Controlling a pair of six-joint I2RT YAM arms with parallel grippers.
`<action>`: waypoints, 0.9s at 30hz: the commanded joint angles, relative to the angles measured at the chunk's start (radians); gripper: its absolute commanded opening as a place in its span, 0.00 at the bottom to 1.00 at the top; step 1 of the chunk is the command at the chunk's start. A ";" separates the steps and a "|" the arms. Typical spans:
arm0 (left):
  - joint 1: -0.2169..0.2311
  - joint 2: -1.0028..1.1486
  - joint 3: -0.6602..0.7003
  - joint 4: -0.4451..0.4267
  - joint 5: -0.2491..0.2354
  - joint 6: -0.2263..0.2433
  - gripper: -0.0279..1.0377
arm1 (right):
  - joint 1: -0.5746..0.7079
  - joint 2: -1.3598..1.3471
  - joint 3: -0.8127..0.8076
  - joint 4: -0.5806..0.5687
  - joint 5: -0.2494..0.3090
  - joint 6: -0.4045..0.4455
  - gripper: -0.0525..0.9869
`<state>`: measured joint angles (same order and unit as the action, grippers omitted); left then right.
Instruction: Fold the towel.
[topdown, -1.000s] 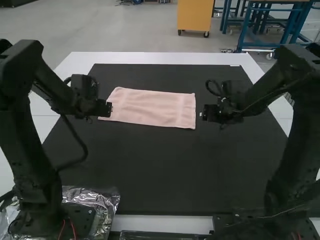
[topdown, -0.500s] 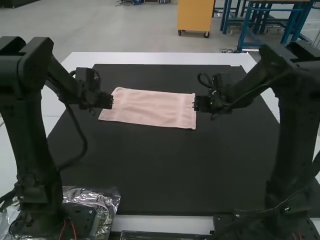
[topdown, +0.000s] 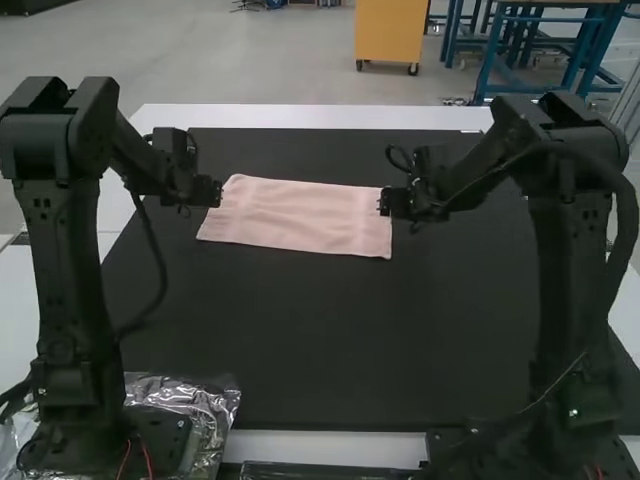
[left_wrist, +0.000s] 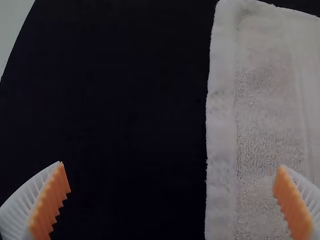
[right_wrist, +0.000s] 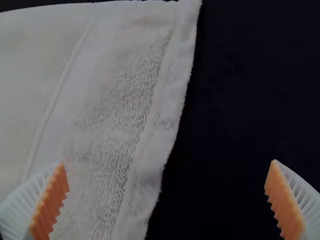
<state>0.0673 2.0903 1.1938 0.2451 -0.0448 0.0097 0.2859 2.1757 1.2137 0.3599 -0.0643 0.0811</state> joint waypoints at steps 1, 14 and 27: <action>-0.001 0.036 0.058 -0.009 0.023 -0.005 0.93 | 0.009 0.030 0.058 0.002 -0.003 -0.011 0.92; -0.003 0.174 0.233 -0.067 0.025 0.001 0.93 | 0.002 0.139 0.193 -0.021 -0.003 -0.029 0.92; -0.006 0.275 0.382 -0.147 0.031 0.001 0.93 | -0.017 0.205 0.290 -0.073 -0.005 -0.044 0.92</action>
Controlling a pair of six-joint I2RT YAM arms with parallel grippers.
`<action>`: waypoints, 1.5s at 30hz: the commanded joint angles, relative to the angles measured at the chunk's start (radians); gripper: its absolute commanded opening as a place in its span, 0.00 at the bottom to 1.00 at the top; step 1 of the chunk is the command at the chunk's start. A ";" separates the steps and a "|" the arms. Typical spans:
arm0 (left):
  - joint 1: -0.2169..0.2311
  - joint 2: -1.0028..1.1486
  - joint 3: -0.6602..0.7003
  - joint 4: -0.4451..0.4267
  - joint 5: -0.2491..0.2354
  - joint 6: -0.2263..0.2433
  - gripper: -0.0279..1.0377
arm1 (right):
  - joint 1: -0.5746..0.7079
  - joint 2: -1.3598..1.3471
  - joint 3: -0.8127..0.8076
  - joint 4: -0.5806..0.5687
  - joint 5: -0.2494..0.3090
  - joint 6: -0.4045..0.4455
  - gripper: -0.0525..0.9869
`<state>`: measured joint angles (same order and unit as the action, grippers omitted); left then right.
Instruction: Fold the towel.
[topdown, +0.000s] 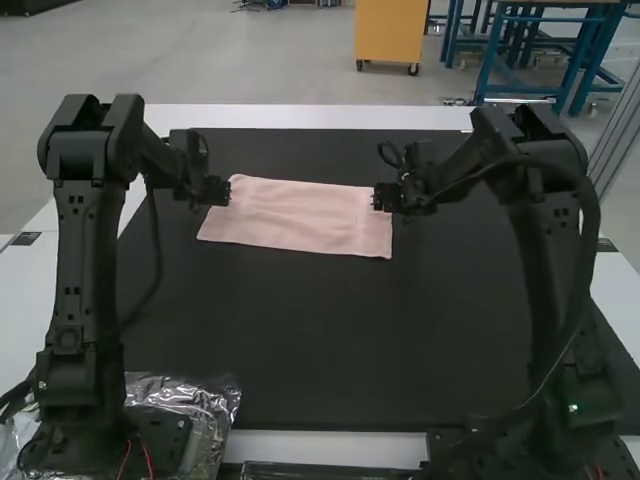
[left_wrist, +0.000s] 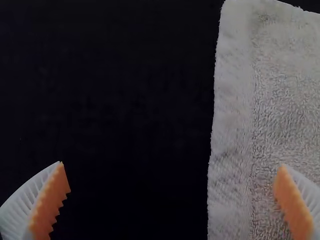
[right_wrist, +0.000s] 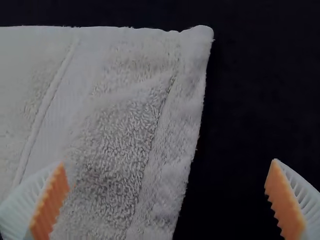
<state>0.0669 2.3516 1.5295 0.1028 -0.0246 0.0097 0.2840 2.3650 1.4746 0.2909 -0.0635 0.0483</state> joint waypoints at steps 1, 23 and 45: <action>-0.006 0.021 0.055 -0.011 0.011 0.001 0.93 | -0.017 0.022 0.036 -0.009 -0.006 -0.011 0.92; -0.032 0.061 0.031 0.032 0.097 0.076 0.05 | -0.011 0.048 0.052 -0.061 -0.035 -0.068 0.03; 0.007 -0.075 0.026 0.017 0.201 0.084 0.05 | -0.080 -0.092 0.026 -0.087 -0.093 -0.019 0.03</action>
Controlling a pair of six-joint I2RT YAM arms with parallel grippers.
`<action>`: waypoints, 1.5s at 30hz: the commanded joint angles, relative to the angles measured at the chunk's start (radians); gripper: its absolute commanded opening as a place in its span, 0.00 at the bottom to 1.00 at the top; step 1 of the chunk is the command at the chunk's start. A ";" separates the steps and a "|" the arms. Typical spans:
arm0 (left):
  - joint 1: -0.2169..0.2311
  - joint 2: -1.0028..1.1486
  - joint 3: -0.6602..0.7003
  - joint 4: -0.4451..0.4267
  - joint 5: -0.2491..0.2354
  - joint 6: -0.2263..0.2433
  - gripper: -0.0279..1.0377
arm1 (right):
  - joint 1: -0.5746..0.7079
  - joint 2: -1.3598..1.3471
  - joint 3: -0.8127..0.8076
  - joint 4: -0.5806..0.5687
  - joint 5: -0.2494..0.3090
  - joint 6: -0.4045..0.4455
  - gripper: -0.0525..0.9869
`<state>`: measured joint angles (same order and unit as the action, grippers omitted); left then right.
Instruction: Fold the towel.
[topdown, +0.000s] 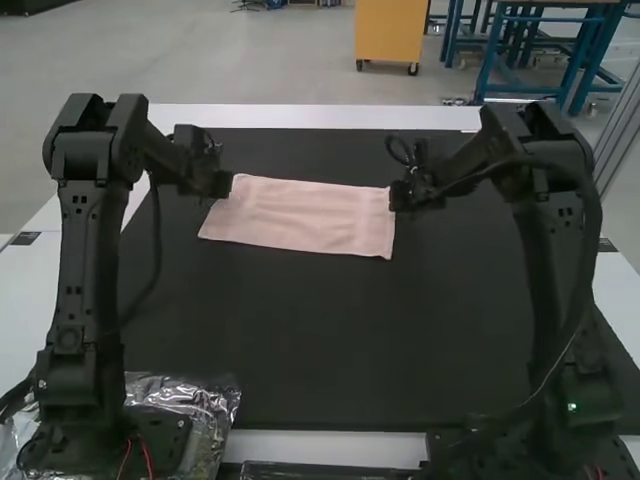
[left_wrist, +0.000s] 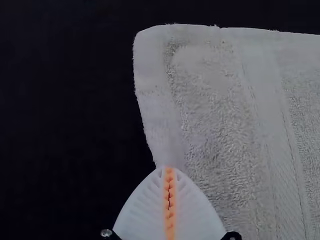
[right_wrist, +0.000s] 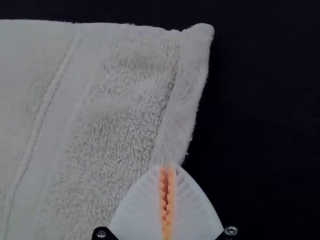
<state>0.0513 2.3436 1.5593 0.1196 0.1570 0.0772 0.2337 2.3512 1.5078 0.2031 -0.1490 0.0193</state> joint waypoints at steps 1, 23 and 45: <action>0.025 -0.072 -0.004 -0.006 0.021 0.019 0.05 | -0.030 -0.082 -0.012 0.001 -0.012 0.008 0.03; 0.047 -0.268 -0.219 -0.015 0.050 0.068 0.05 | -0.020 -0.300 -0.236 -0.019 -0.078 0.021 0.03; 0.047 -0.495 -0.516 0.026 0.050 0.068 0.05 | 0.029 -0.512 -0.518 -0.034 -0.135 0.074 0.03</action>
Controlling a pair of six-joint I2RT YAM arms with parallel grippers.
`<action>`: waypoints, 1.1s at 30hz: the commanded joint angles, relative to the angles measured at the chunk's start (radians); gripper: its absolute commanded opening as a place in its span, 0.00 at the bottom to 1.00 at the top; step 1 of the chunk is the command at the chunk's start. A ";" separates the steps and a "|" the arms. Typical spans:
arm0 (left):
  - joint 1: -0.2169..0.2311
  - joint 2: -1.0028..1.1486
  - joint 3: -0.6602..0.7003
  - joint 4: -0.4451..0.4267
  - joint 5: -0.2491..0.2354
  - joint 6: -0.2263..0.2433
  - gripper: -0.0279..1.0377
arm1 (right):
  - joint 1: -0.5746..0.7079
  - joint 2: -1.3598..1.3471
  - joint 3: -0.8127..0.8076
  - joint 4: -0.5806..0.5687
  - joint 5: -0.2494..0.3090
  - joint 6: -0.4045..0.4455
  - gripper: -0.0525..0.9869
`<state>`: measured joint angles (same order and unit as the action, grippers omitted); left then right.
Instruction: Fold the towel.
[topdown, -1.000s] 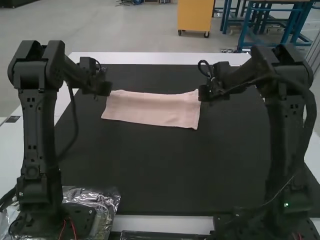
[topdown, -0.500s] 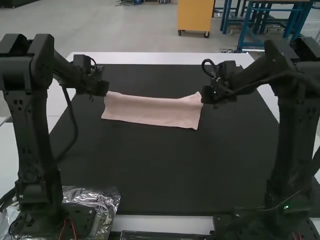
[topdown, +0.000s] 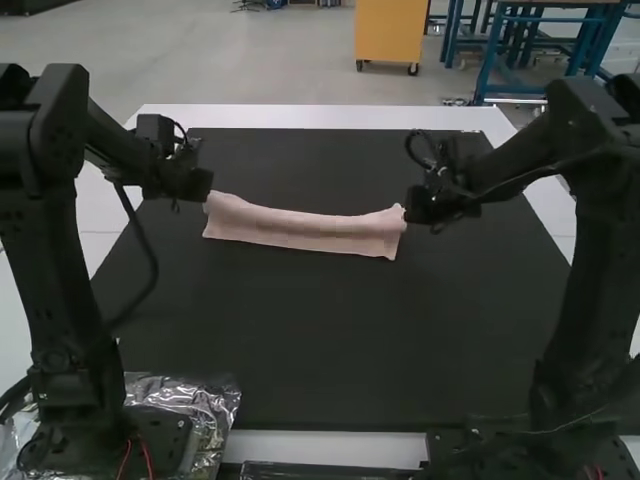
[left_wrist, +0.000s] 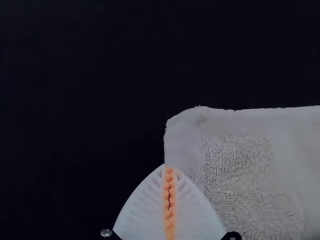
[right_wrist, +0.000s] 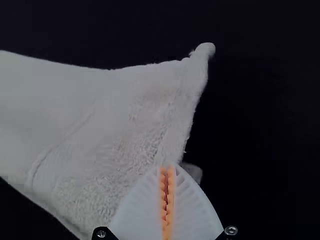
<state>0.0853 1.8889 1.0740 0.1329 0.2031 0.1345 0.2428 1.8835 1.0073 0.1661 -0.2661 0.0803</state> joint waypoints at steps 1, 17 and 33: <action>0.013 -0.048 -0.046 0.022 0.004 0.011 0.05 | 0.023 -0.046 -0.027 0.003 -0.019 0.015 0.03; 0.014 -0.050 -0.207 0.140 -0.002 0.001 0.92 | 0.020 -0.047 -0.121 0.035 -0.048 0.050 0.88; 0.079 -0.065 -0.129 0.126 0.010 -0.088 0.94 | 0.052 -0.023 -0.056 0.055 -0.048 0.085 0.92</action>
<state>0.1593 1.8530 0.9123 0.2584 0.2028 0.0780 0.2863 1.8755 0.9314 0.2092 -0.3084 0.1535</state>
